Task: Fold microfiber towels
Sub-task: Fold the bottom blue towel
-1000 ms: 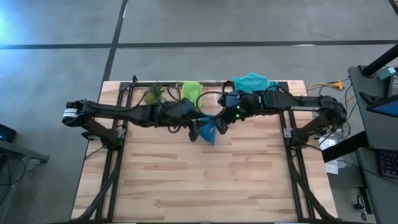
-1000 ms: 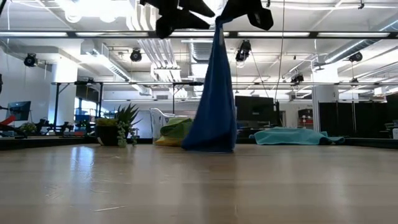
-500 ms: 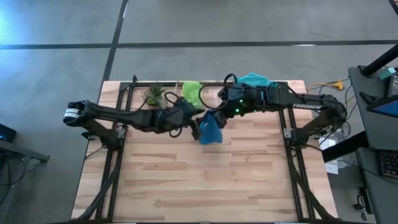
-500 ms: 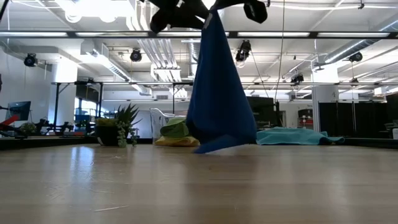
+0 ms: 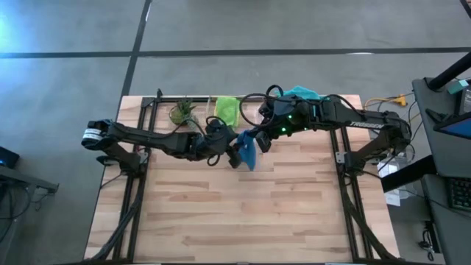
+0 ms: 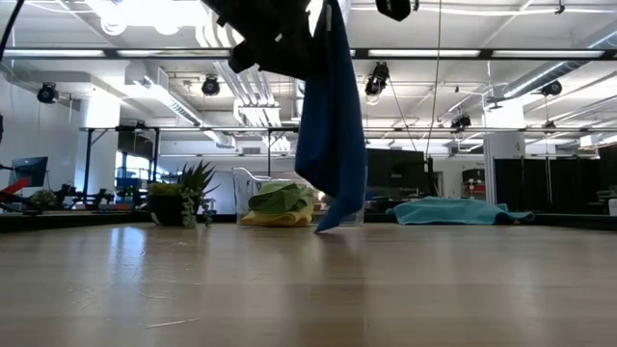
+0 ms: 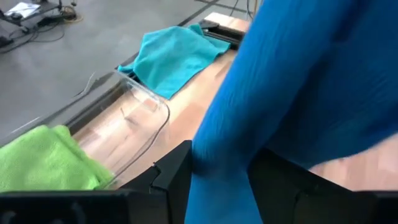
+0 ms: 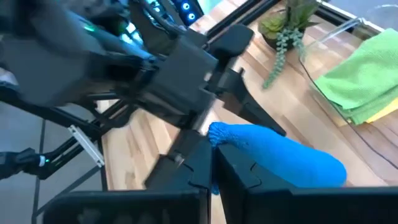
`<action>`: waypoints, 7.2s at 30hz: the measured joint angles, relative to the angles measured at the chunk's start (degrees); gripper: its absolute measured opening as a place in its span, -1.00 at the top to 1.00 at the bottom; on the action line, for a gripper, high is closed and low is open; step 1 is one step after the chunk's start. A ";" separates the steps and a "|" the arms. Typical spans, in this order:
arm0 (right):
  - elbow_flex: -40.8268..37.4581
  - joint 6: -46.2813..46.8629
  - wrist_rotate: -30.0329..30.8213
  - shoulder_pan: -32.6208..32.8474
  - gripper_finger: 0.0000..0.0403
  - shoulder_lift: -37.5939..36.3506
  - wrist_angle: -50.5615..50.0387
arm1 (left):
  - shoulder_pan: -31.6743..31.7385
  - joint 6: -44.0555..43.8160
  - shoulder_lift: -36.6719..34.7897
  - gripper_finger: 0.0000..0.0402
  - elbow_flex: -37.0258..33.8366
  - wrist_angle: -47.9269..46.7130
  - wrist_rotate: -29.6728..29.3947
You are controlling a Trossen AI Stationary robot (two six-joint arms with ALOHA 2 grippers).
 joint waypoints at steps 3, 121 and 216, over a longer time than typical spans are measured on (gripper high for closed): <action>0.18 -0.41 -0.02 0.33 0.96 -0.33 -0.04 | 0.02 -1.01 0.22 0.33 -0.45 0.39 -0.51; -40.12 11.92 15.20 42.78 0.96 7.35 17.15 | -17.21 -22.17 4.90 1.00 -21.26 12.69 45.91; -46.49 -8.31 -7.84 4.64 0.20 -2.87 21.72 | 7.87 -0.91 -1.36 0.10 -23.09 -2.42 34.76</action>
